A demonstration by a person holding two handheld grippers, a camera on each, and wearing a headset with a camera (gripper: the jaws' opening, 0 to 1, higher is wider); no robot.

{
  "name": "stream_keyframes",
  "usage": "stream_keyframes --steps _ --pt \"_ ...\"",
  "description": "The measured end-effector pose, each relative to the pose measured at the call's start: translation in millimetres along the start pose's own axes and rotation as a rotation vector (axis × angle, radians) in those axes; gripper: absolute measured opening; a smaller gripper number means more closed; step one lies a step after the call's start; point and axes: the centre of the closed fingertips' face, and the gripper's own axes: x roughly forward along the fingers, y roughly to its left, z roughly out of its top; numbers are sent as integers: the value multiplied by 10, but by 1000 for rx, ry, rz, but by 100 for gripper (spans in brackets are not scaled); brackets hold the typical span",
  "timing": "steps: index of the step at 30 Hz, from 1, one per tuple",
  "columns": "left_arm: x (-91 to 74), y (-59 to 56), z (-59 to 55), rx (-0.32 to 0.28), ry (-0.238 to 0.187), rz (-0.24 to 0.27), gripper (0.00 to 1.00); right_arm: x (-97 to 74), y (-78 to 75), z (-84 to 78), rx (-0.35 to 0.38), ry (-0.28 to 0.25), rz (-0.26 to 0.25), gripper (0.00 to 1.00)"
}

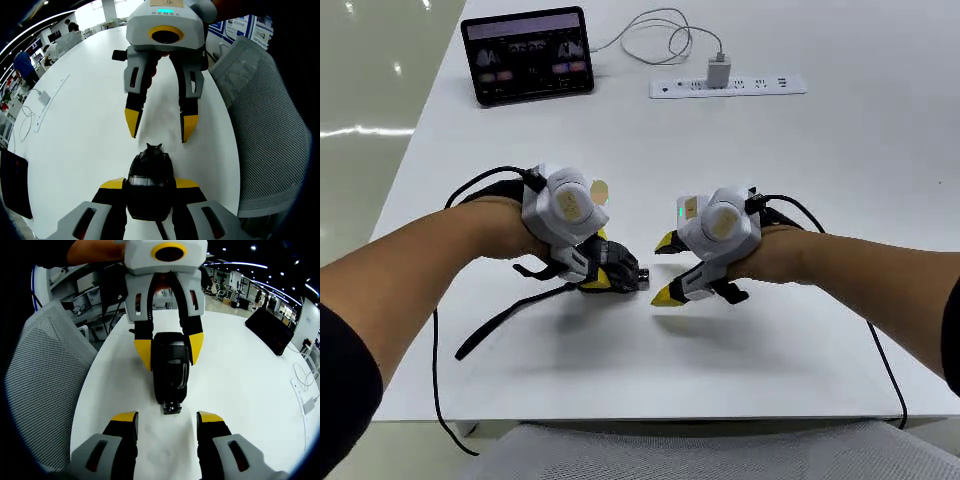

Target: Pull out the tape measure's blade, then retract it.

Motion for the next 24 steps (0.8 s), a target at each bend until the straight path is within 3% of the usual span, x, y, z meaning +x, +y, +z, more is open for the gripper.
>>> stream_keyframes --steps 9,15,24 --pt "2 12 3 -9 -21 6 31 116 -43 7 26 -4 14 31" --pt "10 14 -1 -14 -26 2 31 173 -2 58 -13 0 21 19" --pt "12 18 -8 -18 -32 -5 31 201 -49 36 -94 14 8 12"
